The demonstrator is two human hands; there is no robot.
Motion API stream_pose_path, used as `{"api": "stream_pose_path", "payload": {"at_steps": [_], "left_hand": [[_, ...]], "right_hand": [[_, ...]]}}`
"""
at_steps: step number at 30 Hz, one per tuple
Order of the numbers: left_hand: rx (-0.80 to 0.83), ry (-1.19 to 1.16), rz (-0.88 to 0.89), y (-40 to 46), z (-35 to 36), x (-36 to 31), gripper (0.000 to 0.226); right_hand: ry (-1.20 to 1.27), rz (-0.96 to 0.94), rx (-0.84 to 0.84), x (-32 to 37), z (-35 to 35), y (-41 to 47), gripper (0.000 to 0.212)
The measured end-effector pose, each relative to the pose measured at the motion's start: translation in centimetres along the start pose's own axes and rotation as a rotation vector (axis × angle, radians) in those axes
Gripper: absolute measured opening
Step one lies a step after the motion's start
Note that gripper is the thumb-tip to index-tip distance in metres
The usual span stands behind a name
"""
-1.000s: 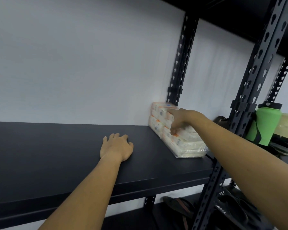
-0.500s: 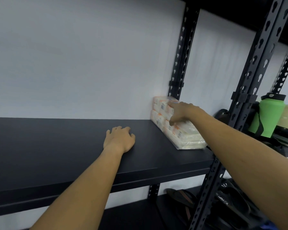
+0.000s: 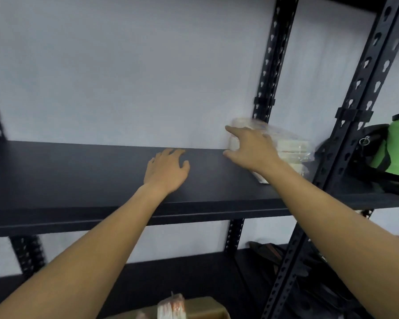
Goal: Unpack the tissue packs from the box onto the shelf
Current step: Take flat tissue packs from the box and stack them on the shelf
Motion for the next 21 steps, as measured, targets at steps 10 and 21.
{"api": "stream_pose_path", "payload": {"at_steps": [10,21], "left_hand": [[-0.157,-0.272,0.125,-13.8,-1.2,2.1,0.037],[0.0,-0.308,-0.118,-25.0,12.4,10.2,0.037]], "right_hand": [[0.644,-0.232,-0.072,8.2,7.1,-13.6,0.045],[0.834,-0.038,0.196,7.8,26.3,-23.6,0.037]]}}
Point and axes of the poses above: each hand's wrist, its own y-axis towards the middle knuckle, its own z-axis out of the palm, x = y × z, the point moved 7 cm from there along y, towards the middle knuckle, and after that the axes turned 12 degrees about x, right-handed, at the moved point
